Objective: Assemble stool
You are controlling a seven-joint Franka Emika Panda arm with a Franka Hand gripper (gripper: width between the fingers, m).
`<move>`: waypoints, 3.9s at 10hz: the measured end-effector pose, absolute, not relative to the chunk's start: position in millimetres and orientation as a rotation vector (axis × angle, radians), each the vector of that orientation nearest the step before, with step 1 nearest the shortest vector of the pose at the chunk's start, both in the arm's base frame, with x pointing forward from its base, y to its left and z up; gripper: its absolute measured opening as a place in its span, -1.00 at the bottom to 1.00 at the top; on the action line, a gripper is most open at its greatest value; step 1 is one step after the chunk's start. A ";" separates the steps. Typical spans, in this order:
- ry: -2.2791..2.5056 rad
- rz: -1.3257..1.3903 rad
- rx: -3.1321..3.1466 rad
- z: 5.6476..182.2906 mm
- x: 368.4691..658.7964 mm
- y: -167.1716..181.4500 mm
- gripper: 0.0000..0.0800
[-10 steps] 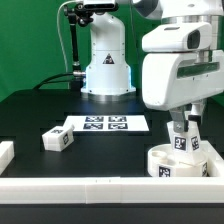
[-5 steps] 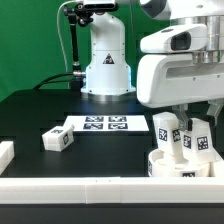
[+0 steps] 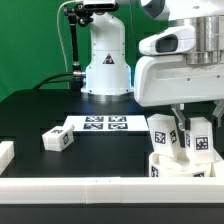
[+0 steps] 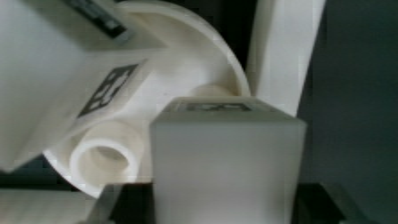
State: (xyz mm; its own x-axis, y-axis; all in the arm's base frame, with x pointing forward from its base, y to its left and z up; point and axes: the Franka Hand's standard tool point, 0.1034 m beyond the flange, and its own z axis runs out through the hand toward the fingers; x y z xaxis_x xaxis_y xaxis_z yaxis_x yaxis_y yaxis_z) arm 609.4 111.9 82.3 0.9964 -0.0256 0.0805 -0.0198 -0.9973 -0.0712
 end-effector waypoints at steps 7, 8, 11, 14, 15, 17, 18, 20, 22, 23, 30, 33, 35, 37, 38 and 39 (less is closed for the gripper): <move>0.817 -0.084 -2.891 82.3 608.9 111.2 -0.16; 0.996 -0.079 -2.819 82.2 608.8 111.6 -0.16; 1.325 -0.055 -2.639 82.6 610.2 111.8 -0.16; 1.587 -0.010 -2.447 83.0 610.8 112.4 -0.16; 1.671 0.011 -2.369 82.9 611.0 112.3 -0.16; 1.844 0.058 -2.200 83.1 611.1 114.3 -0.16; 1.912 0.078 -2.124 83.1 611.3 115.1 -0.16; 2.048 0.118 -1.960 82.9 611.8 116.1 -0.16; 2.165 0.157 -1.817 82.8 611.5 117.4 -0.16; 2.214 0.172 -1.755 82.7 611.4 118.0 -0.16; 2.409 0.235 -1.482 81.0 610.7 117.7 0.14; 2.297 0.235 -1.637 108.6 613.2 104.0 0.60; 2.142 0.187 -1.816 124.1 617.8 76.9 0.62; 2.059 0.170 -1.937 126.2 619.1 55.0 0.62; 2.062 0.174 -1.930 125.4 618.8 59.0 0.62; 2.059 0.174 -1.933 125.3 618.7 59.6 0.62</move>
Offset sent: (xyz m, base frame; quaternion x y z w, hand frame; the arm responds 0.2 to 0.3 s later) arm 0.0000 0.0000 0.0000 0.0000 0.0000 0.1296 0.9916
